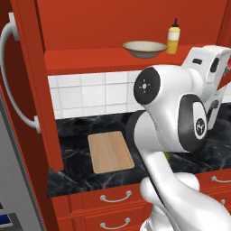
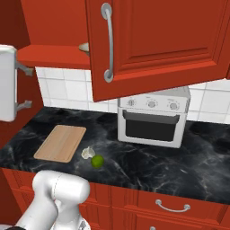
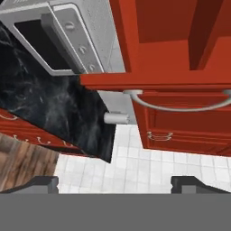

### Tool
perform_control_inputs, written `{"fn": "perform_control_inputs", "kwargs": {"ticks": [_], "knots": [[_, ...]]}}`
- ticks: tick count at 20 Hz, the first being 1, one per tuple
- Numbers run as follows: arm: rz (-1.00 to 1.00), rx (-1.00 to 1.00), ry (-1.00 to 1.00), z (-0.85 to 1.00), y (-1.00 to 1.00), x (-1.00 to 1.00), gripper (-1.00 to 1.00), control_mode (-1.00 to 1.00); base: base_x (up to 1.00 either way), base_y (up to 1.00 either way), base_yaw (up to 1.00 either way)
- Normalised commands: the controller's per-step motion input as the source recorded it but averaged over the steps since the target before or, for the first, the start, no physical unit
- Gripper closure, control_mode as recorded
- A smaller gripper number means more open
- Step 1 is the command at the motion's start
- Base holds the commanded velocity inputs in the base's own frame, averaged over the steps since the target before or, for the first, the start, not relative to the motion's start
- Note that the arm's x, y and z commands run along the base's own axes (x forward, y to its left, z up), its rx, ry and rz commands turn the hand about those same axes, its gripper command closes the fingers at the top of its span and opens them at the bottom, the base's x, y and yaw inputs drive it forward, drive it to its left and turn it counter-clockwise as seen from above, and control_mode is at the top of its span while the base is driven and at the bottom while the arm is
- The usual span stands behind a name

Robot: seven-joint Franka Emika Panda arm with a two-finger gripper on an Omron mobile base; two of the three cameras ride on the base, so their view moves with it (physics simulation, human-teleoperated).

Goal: Open the cabinet. Place the bowl and condiment on the counter. Then place the lime and garlic on the cutting board.

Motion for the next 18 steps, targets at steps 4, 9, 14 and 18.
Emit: {"fn": "perform_control_inputs", "kwargs": {"ticks": [4,9,14,18], "knots": [[-0.16,-0.02,0.01,0.00,-0.25,0.38,-1.00,-1.00,0.00,0.00,0.00],[-0.16,-0.02,0.01,0.00,-0.25,0.35,-1.00,-1.00,0.00,0.00,0.00],[-0.15,-0.02,0.00,0.00,-0.20,0.38,-1.00,-1.00,0.00,0.00,0.00],[-0.15,-0.02,0.01,0.00,-0.23,0.38,-1.00,-1.00,0.00,0.00,0.00]]}}
